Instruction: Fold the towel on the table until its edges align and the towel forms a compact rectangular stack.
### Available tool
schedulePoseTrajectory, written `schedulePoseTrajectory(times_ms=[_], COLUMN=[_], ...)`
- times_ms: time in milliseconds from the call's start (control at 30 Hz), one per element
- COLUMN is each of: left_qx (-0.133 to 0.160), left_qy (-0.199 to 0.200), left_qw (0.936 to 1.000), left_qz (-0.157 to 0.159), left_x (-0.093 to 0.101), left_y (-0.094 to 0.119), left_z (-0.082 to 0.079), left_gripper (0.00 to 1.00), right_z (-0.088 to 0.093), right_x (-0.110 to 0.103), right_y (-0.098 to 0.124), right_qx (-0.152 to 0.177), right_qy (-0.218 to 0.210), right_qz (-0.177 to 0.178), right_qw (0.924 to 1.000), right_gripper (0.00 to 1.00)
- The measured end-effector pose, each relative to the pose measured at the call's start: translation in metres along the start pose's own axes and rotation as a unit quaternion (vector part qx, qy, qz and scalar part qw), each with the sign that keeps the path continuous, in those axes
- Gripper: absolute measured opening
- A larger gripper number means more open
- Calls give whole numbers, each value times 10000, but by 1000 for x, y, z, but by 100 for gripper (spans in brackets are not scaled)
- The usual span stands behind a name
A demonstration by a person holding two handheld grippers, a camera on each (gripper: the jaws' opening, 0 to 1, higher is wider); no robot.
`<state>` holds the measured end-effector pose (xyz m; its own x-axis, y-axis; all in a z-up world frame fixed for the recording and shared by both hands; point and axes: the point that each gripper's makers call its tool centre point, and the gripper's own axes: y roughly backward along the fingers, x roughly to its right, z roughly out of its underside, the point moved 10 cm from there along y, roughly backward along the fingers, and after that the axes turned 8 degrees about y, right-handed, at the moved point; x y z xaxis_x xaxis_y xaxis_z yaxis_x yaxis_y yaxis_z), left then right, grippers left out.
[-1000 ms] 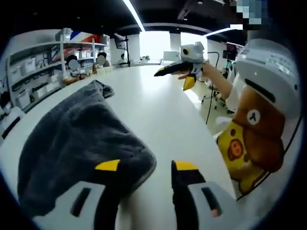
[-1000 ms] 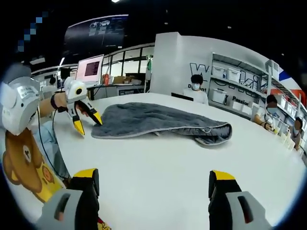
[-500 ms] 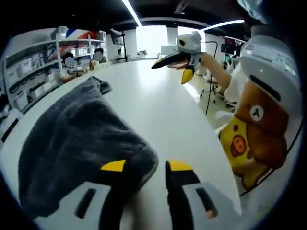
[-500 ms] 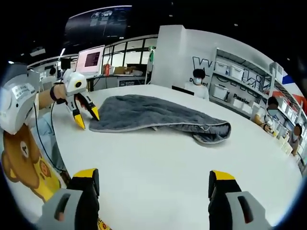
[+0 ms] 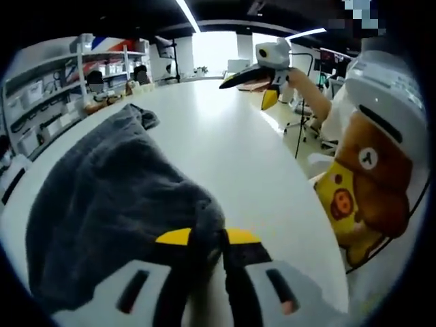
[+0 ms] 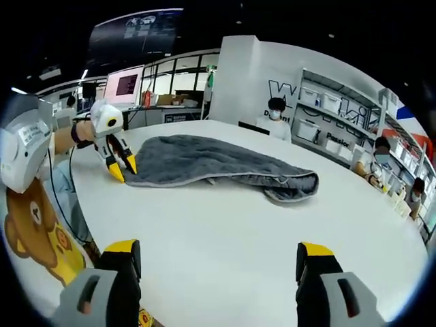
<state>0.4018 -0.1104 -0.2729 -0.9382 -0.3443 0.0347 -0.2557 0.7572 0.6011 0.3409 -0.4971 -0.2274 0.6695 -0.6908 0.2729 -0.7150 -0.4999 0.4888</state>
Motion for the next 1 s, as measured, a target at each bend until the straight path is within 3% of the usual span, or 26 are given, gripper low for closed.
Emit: schedulePoseTrajectory(times_ms=[133, 400, 767, 1000], left_qx=[-46, 109, 816, 1380], left_qy=[-169, 206, 382, 454], left_qw=[9998, 9997, 9943, 9846], left_qz=[-86, -98, -566, -977], left_x=[0, -3, -28, -52], left_y=[0, 14, 52, 83], left_z=[-1, -14, -56, -88], left_gripper=[12, 7, 6, 6], right_z=[2, 2, -3, -1], right_x=[0, 5, 27, 31], right_y=[0, 1, 19, 30], right_qx=[-18, -70, -132, -216], right_qy=[0, 18, -71, -62], right_qz=[-18, -12, 161, 305], right_qw=[10000, 10000, 9998, 9993], right_gripper=[99, 99, 99, 99])
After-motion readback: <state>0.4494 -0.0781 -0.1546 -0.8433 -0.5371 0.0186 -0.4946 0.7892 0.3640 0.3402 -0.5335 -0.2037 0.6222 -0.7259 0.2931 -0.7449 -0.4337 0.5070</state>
